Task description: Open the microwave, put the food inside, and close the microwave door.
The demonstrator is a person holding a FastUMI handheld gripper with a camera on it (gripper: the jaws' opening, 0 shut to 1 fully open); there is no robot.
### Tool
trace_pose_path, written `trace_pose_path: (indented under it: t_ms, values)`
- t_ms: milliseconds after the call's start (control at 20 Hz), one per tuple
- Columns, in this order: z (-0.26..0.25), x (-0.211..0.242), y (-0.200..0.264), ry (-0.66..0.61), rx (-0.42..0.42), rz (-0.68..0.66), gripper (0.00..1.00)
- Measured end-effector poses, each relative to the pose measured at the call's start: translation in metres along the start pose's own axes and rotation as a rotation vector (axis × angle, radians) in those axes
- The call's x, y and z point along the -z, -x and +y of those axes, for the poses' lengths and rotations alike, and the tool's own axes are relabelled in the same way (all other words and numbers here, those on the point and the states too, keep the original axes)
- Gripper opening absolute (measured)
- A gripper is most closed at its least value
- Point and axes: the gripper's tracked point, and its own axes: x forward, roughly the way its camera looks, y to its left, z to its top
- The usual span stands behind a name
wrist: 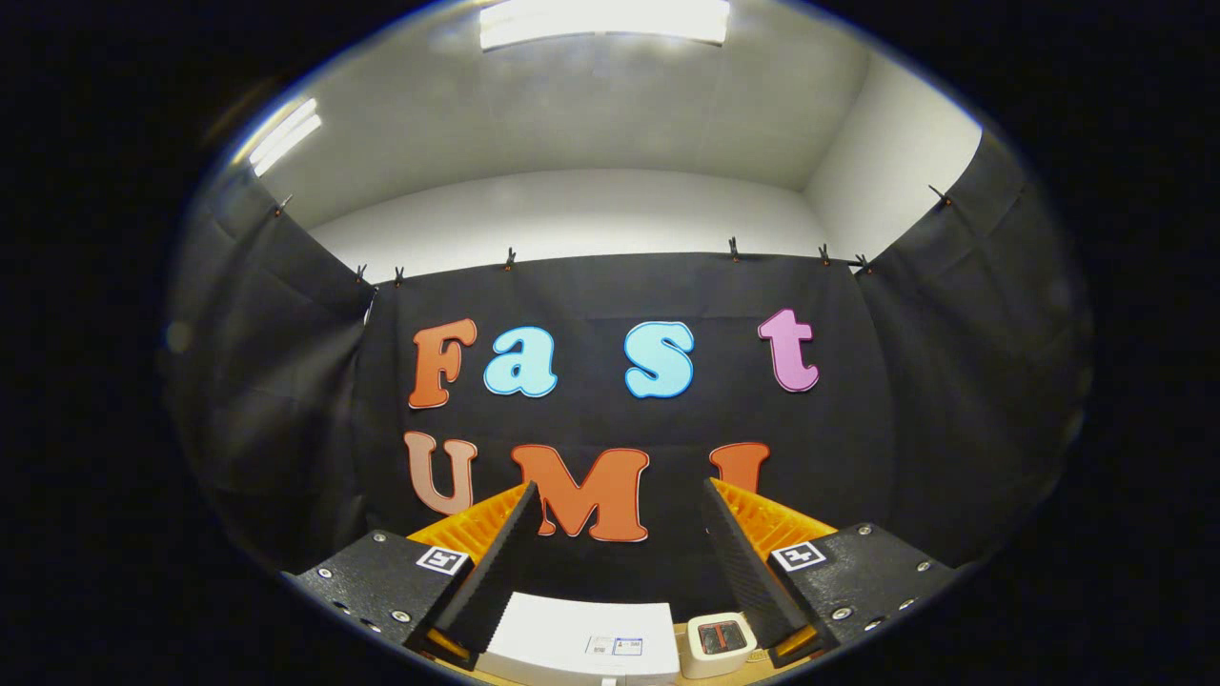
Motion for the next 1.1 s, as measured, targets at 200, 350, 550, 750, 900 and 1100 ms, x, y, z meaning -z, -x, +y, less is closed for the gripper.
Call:
trace_pose_path:
  t_ms: [200,350,550,750,900,1100]
  values:
    - [-0.003,0.032,0.002,-0.029,0.014,0.058,0.99]
    - [-0.005,0.063,0.004,-0.083,0.027,0.105,0.99]
    - [-0.009,0.120,0.013,-0.133,0.053,0.180,0.99]
    - [-0.003,0.183,0.027,-0.084,0.046,0.252,0.99]
    - [0.013,0.230,0.041,-0.038,0.007,0.312,0.99]
    - [0.024,0.295,0.057,-0.012,-0.016,0.427,0.99]
